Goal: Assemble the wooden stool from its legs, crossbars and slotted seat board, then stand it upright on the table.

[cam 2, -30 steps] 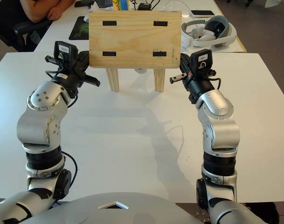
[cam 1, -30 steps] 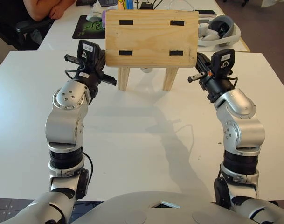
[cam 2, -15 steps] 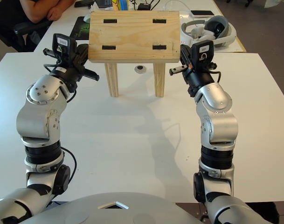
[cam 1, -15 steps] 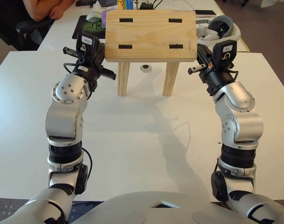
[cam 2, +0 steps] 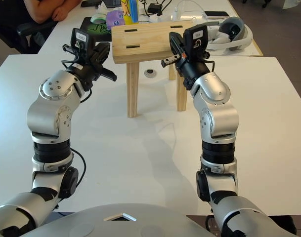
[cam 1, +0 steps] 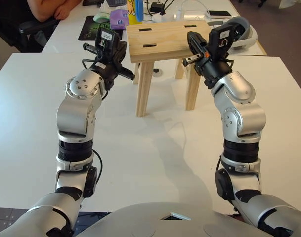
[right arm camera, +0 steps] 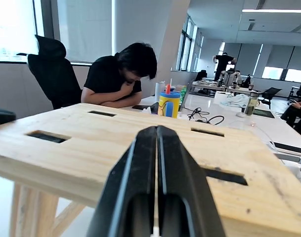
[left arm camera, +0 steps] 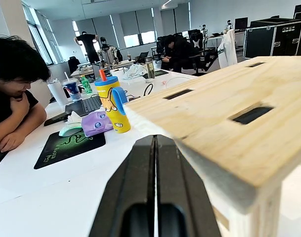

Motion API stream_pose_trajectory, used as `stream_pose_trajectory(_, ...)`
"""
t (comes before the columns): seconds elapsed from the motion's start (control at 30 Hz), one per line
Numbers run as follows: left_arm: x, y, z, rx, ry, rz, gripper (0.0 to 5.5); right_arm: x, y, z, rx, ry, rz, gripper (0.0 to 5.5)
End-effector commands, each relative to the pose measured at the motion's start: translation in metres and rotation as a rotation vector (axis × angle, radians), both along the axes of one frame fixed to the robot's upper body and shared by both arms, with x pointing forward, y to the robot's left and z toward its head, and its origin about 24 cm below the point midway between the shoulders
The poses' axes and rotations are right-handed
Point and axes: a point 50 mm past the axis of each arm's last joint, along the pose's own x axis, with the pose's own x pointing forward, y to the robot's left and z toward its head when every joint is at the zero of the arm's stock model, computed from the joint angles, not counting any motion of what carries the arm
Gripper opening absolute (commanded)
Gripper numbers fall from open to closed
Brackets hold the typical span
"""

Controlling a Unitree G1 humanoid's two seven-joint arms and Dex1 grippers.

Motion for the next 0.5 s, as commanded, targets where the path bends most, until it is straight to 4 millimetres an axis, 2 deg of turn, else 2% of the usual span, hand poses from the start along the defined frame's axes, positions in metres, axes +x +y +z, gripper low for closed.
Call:
stream_pose_trajectory(0.03,0.002,0.023,-0.008,0.013,-0.050,0.139,0.00,-0.002,-0.025,0.003,0.035,-0.093,-0.188,0.03)
stream_pose_trajectory(0.13,-0.001,0.041,-0.015,0.035,-0.104,0.269,0.00,-0.011,-0.037,0.014,0.068,-0.209,-0.267,0.03)
stream_pose_trajectory(0.23,-0.006,0.051,-0.012,0.019,-0.197,0.368,0.00,-0.015,-0.052,0.018,0.059,-0.268,-0.346,0.03)
stream_pose_trajectory(0.4,-0.009,0.046,-0.015,-0.044,-0.275,0.407,0.00,-0.006,-0.076,-0.030,0.034,-0.063,-0.455,0.03)
stream_pose_trajectory(0.5,-0.005,0.048,-0.011,-0.107,-0.311,0.414,0.00,-0.004,-0.072,-0.039,0.045,-0.039,-0.435,0.03)
